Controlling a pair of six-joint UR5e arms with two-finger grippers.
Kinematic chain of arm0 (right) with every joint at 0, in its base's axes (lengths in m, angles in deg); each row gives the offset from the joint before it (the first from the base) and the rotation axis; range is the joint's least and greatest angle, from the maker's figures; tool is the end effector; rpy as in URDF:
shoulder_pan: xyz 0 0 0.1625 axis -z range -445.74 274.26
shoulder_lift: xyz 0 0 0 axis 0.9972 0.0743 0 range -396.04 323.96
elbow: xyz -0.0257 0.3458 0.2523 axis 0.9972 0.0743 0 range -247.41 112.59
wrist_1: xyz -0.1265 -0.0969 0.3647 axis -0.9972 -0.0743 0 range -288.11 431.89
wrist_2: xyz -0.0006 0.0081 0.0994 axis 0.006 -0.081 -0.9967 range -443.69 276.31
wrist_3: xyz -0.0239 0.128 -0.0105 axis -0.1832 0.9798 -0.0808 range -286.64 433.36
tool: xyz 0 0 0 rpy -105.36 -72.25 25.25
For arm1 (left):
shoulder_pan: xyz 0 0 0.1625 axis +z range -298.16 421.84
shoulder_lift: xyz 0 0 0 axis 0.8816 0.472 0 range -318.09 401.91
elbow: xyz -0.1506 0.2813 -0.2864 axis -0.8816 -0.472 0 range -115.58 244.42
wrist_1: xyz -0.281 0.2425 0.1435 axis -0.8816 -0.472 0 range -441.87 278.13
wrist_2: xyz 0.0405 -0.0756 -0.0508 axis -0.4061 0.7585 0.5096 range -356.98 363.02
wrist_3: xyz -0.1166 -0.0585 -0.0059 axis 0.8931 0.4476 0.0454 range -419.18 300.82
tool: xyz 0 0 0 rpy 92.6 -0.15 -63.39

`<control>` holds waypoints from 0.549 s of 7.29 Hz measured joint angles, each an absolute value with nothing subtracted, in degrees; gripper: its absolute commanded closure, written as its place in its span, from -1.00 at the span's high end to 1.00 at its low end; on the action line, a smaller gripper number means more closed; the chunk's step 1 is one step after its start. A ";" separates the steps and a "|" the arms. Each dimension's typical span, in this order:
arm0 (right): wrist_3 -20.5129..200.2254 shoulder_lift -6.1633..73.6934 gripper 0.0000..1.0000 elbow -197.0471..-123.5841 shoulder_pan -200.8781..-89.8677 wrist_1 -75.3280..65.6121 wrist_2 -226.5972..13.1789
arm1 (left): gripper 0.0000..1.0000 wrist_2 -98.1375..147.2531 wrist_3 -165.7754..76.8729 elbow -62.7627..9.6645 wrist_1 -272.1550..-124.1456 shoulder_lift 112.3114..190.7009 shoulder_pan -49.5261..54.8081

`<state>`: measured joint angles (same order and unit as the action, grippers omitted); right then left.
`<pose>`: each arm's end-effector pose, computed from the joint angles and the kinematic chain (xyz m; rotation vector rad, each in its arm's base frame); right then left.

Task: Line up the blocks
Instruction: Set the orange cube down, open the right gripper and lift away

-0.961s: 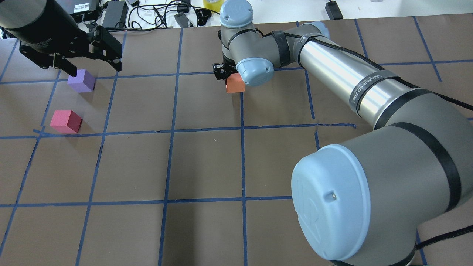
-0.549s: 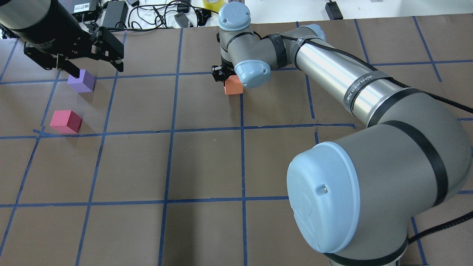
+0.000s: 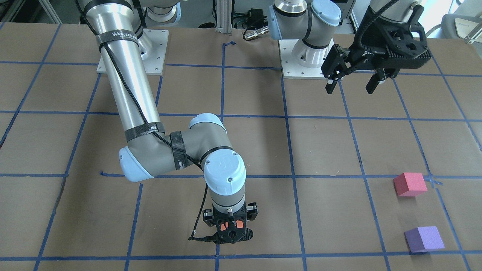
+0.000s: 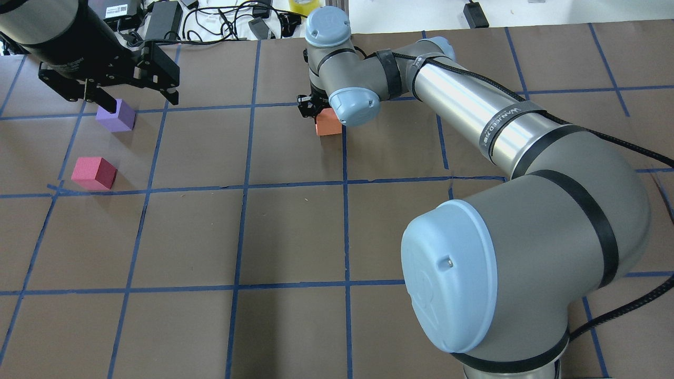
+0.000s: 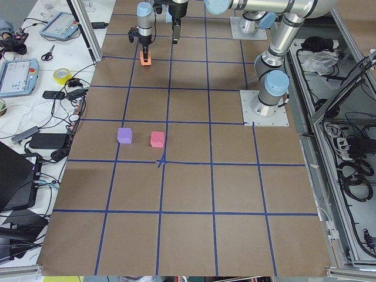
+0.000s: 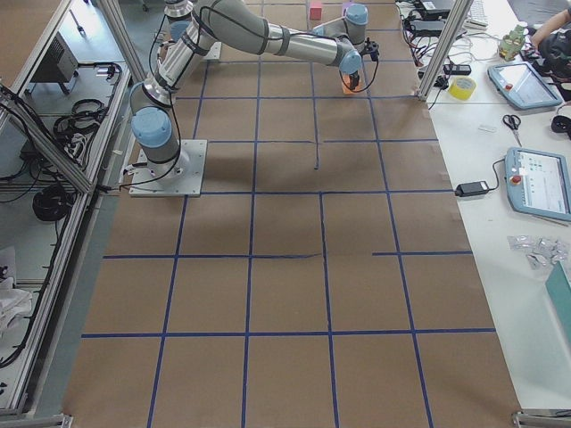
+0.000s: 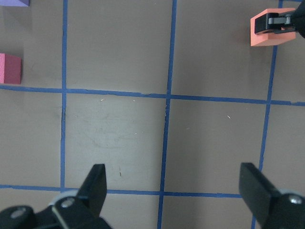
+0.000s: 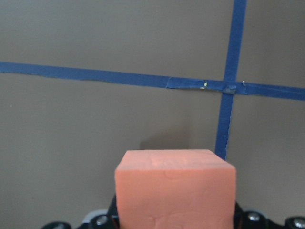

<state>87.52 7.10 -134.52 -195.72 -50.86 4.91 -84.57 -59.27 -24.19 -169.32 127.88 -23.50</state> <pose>0.3927 -0.6809 0.1895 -0.1585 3.0619 -0.2139 -0.1009 -0.4697 0.5103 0.1190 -3.0956 0.2182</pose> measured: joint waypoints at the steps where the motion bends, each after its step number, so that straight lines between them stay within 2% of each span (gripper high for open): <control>1: 87.95 7.13 1.00 -134.64 -195.75 -51.37 4.89 | 1.00 -84.61 -59.41 -24.23 -169.32 127.84 -23.50; 4: 89.38 8.34 1.00 -134.55 -195.92 -50.50 4.75 | 1.00 -84.52 -59.72 -24.25 -169.32 127.93 -23.48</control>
